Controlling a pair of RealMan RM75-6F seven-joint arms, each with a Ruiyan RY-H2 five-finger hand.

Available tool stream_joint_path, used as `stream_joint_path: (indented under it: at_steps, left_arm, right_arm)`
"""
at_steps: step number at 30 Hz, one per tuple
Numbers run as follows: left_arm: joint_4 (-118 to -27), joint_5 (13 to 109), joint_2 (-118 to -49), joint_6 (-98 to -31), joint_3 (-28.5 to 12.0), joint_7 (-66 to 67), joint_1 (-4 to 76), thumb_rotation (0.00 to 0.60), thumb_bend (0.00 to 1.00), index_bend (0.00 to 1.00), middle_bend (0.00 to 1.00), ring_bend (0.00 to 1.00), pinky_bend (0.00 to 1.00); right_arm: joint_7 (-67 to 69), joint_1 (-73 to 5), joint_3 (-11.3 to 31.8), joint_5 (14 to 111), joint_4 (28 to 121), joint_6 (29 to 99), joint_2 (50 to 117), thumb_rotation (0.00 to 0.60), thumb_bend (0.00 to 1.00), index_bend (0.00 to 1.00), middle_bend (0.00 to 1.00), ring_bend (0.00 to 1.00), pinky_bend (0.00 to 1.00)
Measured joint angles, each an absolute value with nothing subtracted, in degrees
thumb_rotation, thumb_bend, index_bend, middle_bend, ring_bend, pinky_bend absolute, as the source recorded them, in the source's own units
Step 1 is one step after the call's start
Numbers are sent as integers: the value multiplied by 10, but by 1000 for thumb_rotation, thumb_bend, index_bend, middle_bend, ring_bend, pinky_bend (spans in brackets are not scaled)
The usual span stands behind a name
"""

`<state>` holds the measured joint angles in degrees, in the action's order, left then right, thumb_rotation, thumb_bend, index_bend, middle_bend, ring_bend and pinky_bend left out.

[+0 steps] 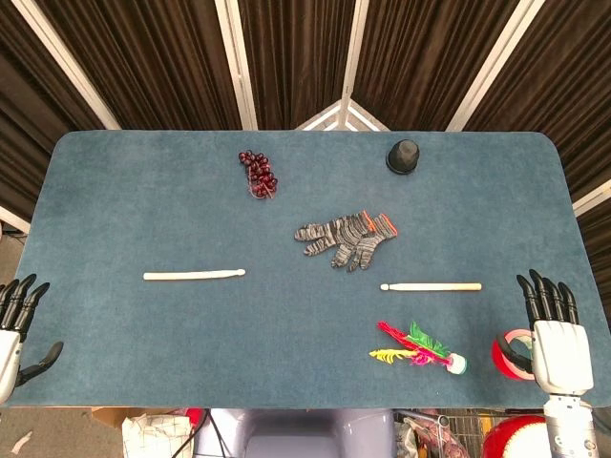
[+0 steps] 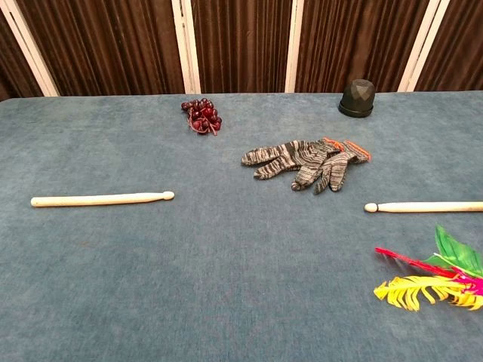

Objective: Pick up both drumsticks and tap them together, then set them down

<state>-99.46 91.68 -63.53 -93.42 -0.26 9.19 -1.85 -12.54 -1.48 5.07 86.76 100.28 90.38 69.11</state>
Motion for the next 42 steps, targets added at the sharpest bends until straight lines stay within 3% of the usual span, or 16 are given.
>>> stream_joint_path:
  at_steps: [13,33,42]
  left_arm:
    - [-987,920,-633,-945,-6,69,-20,600,361,108,54,0,0]
    - [-979,905,-635,-943,-21,56,-15,600,361,140,112,0,0]
    - [-973,898,-641,-940,-27,56,-11,600,361,140,119,0,0]
  right_arm:
    - [-121,-20,50,866,1001,893,698,600,263,129,73,77,57]
    - [-95,-32,53,857,989,875,724,600,263,252,210,140,56]
    - [-149,-92,90,794,989,789,748,600,263,281,243,152,46]
